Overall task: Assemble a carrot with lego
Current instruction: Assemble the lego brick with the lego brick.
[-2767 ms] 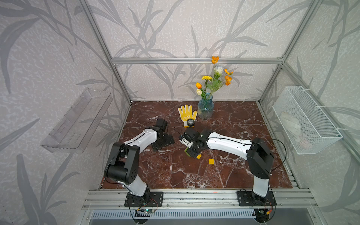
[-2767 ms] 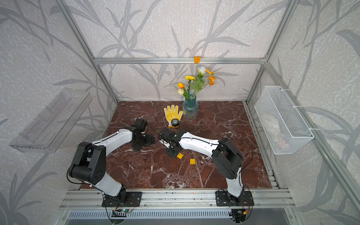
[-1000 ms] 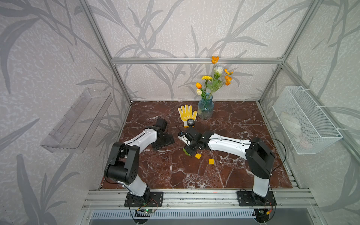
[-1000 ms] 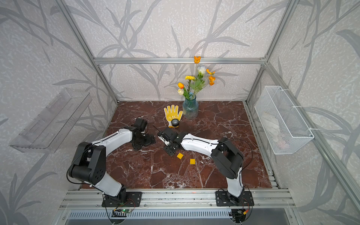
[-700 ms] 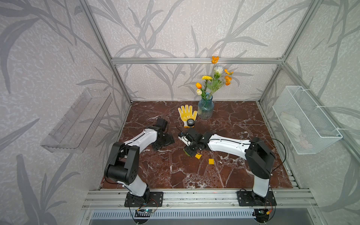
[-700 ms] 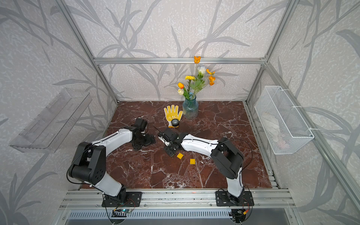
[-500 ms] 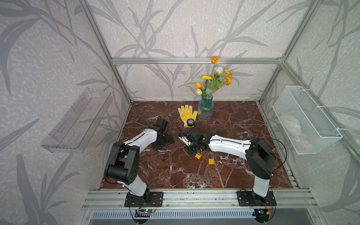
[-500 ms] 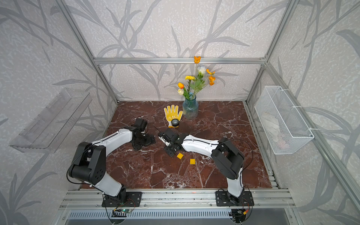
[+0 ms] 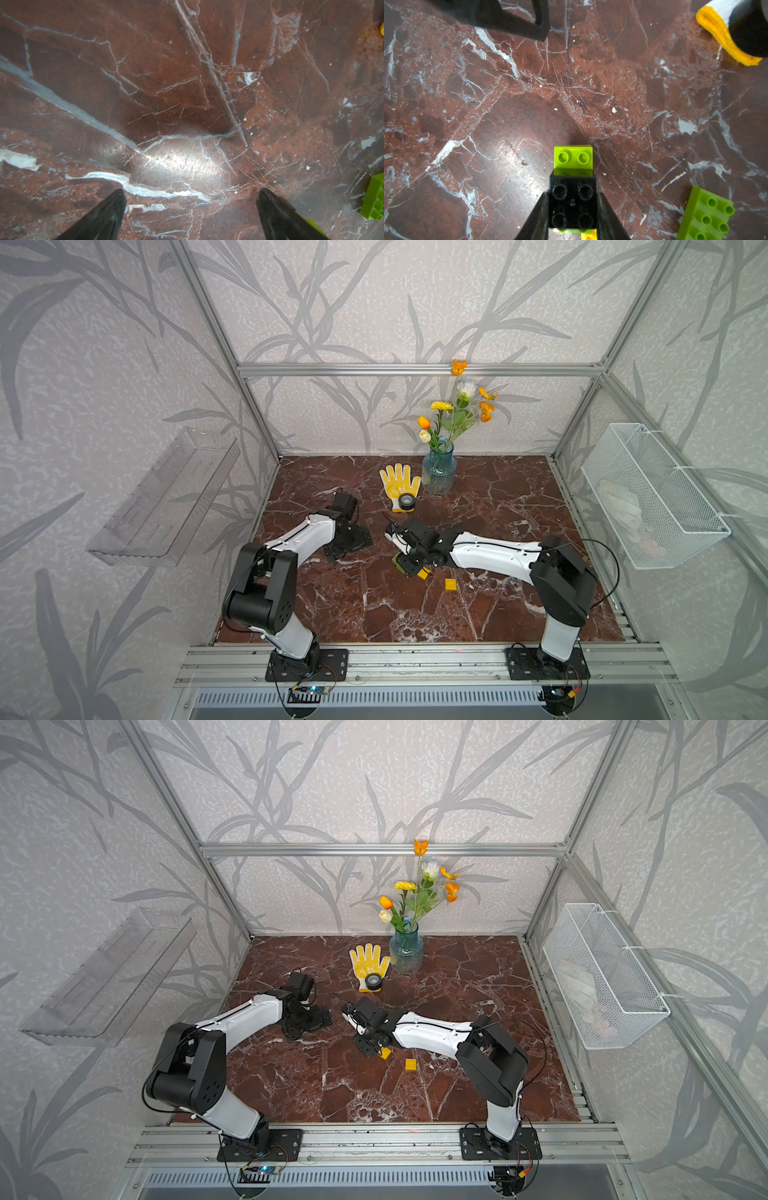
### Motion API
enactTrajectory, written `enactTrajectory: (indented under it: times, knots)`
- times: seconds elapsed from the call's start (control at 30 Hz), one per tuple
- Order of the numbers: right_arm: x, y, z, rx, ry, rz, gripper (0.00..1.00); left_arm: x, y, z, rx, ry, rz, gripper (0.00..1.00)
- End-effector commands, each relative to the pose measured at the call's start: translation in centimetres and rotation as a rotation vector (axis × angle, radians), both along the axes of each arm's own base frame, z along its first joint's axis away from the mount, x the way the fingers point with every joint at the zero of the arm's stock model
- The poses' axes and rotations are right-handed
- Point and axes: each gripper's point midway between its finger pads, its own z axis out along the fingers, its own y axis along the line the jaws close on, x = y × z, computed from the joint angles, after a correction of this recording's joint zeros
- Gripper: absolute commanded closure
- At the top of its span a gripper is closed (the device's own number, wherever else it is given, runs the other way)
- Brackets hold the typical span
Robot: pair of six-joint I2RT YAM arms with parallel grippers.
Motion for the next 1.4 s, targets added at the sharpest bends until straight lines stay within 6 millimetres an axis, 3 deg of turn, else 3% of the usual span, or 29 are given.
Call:
enactTrajectory:
  times: [0.0, 0.2, 0.63, 0.77, 1.07, 1.2, 1.37]
  knots:
    - [-1.5, -2.0, -3.7, -0.092, 0.075, -0.012, 0.65, -0.1, 0.2, -0.2, 0.019, 0.007, -0.010, 0.00]
    - [-2.0, -2.7, -6.0, -0.141, 0.098, -0.012, 0.66, -0.1, 0.1, -0.2, 0.016, 0.007, -0.007, 0.00]
    - [-2.2, -3.0, -6.7, -0.235, 0.116, 0.014, 0.64, 0.1, 0.1, 0.0, 0.018, 0.005, -0.013, 0.00]
    - [-1.8, -2.4, -5.6, -0.204, 0.091, 0.014, 0.59, 0.2, 0.1, 0.3, 0.020, 0.004, -0.014, 0.01]
    - [-0.7, -1.4, -2.5, -0.130, 0.027, 0.012, 0.31, 0.3, 0.1, 0.4, 0.020, 0.001, -0.013, 0.00]
    - [-0.4, -1.7, -0.4, -0.096, -0.004, -0.006, 0.25, 0.2, 0.1, 0.5, 0.022, 0.001, -0.016, 0.00]
    - [0.3, -3.5, 2.3, -0.060, -0.031, -0.048, 0.22, 0.1, 0.2, 0.7, 0.022, 0.000, -0.017, 0.00]
